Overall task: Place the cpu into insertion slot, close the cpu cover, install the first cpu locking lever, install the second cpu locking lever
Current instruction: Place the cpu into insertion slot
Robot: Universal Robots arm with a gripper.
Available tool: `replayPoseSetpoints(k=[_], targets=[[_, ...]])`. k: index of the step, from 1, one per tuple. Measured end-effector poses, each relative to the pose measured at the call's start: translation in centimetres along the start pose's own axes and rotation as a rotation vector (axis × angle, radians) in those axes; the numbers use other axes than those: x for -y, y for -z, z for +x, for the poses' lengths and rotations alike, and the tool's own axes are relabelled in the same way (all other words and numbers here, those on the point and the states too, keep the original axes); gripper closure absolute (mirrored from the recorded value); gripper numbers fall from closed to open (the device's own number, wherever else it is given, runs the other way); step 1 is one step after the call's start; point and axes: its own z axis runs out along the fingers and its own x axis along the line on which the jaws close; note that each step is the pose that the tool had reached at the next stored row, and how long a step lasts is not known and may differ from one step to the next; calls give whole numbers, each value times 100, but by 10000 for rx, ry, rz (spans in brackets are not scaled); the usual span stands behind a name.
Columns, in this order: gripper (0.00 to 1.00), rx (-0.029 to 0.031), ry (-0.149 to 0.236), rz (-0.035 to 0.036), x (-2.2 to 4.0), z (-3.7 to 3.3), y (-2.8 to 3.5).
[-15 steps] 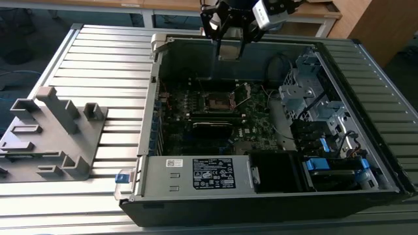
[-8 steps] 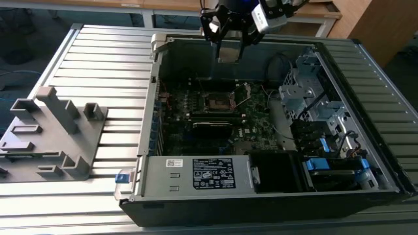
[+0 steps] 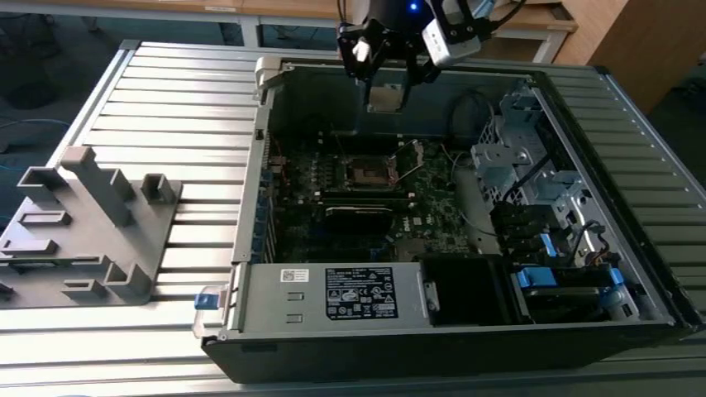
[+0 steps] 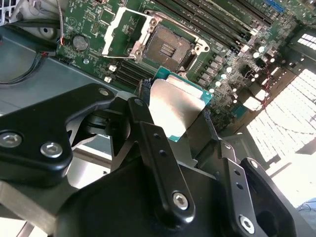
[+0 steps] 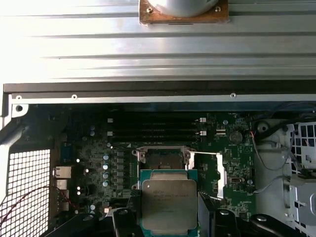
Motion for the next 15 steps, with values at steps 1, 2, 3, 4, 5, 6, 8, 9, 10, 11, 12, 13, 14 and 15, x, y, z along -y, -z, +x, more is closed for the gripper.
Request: replayPoseSetpoints(k=[1, 2, 3, 4, 5, 6, 8, 9, 10, 11, 12, 13, 14, 15], targets=[[46, 0, 0, -5, 1, 0, -14], [46, -1, 0, -9, 3, 0, -26], [46, -1, 0, -16, 4, -1, -39], [46, -1, 1, -23, 6, -1, -52], [46, -1, 1, -29, 7, -1, -65], [46, -2, 1, -36, 9, -1, -79], [46, -2, 1, -50, 11, -2, -105], [46, -1, 1, -58, 13, -2, -117], [46, -2, 1, -65, 14, -3, -129], [46, -2, 1, -72, 15, -3, -142], [46, -2, 2, -79, 17, -3, -153], [46, -3, 2, -87, 18, -3, -166], [46, -3, 2, -95, 19, -4, -178], [46, -3, 2, -100, 21, -4, -190]])
